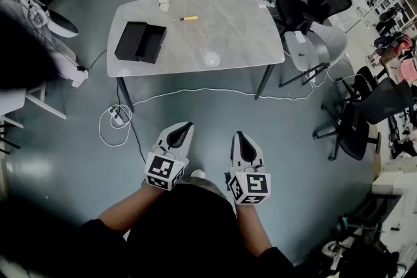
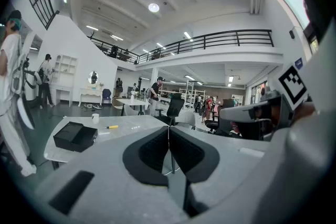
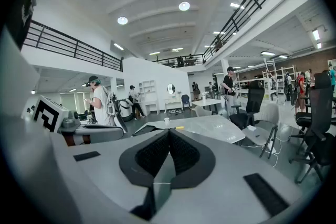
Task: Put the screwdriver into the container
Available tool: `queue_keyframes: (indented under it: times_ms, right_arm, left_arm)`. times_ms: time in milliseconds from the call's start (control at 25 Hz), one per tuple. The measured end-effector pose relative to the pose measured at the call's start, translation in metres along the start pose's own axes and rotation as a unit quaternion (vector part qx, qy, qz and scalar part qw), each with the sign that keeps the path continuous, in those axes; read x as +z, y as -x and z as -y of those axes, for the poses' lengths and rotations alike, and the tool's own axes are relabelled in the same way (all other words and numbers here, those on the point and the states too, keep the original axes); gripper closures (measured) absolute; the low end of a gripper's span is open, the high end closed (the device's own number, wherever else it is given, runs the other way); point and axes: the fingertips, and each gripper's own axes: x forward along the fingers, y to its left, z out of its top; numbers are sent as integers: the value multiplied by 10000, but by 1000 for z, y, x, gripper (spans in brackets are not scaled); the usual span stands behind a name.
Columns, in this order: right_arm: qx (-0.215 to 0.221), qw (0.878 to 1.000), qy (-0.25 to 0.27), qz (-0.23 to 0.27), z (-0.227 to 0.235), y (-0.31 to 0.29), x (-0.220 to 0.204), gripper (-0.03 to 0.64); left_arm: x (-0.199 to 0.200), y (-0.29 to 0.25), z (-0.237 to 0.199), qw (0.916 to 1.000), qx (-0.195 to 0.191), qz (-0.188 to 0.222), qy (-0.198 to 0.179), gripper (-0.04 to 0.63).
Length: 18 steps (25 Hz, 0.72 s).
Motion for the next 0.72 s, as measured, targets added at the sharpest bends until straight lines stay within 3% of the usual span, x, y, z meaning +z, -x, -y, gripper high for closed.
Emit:
queue_keyframes:
  times_ms: [440,720]
  right_arm:
    - [95,9996,-180,207,21,47,-17,606]
    - [-97,9991,-317,261,41,56,-28,606]
  left_arm:
    - [-11,3,49,9998,-88,-38,-168,577]
    - [-22,-17,80,9986,-433,-219,-226,577]
